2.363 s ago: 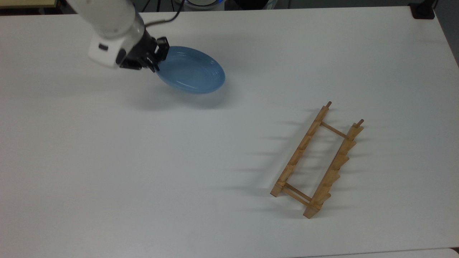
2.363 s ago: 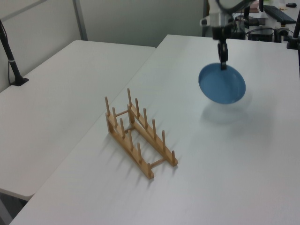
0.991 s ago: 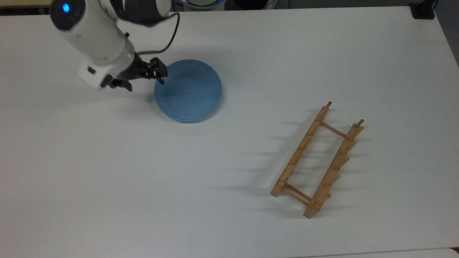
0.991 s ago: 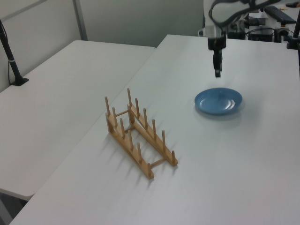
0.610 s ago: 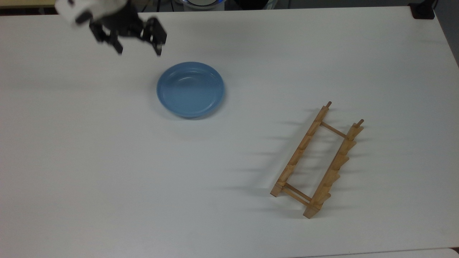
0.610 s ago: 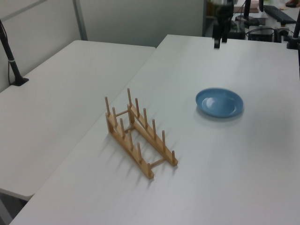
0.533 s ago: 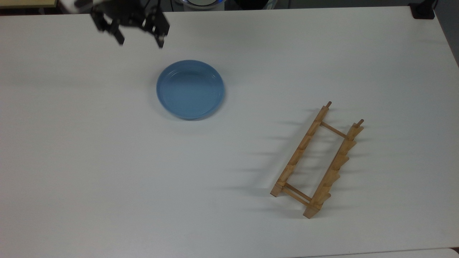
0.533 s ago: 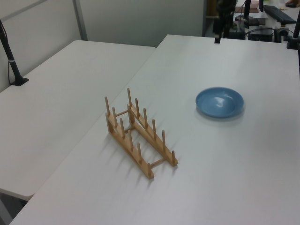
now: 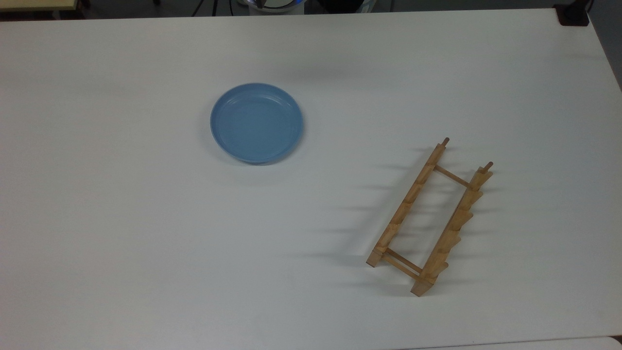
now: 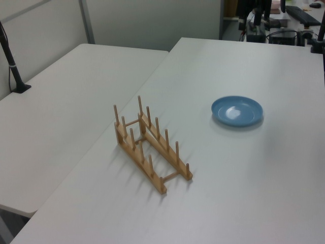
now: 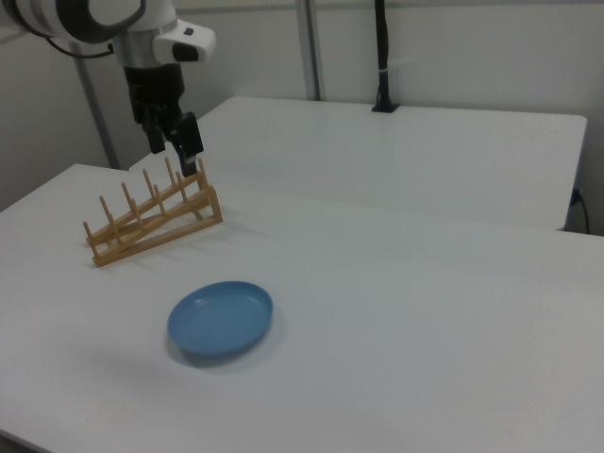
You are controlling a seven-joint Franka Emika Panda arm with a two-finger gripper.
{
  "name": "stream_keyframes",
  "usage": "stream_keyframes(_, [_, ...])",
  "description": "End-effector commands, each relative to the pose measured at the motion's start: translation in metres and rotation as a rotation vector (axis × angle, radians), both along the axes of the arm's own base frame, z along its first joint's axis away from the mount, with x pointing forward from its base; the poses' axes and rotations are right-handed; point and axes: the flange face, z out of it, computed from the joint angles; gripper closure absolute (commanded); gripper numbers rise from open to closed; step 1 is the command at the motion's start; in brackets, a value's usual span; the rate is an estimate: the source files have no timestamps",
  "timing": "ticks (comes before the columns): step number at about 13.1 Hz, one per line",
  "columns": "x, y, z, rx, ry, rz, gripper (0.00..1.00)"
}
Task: Pick plate from plate rack
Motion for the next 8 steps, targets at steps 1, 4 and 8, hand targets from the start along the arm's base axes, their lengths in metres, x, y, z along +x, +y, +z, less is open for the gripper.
stream_keyframes(1, [0.003,-0.006,0.010,-0.061,-0.067,0.080,0.00])
stream_keyframes(4, [0.010,-0.013,0.006,-0.093,-0.101,0.258,0.00])
stream_keyframes(8, [0.013,-0.022,0.008,-0.099,-0.131,0.260,0.00])
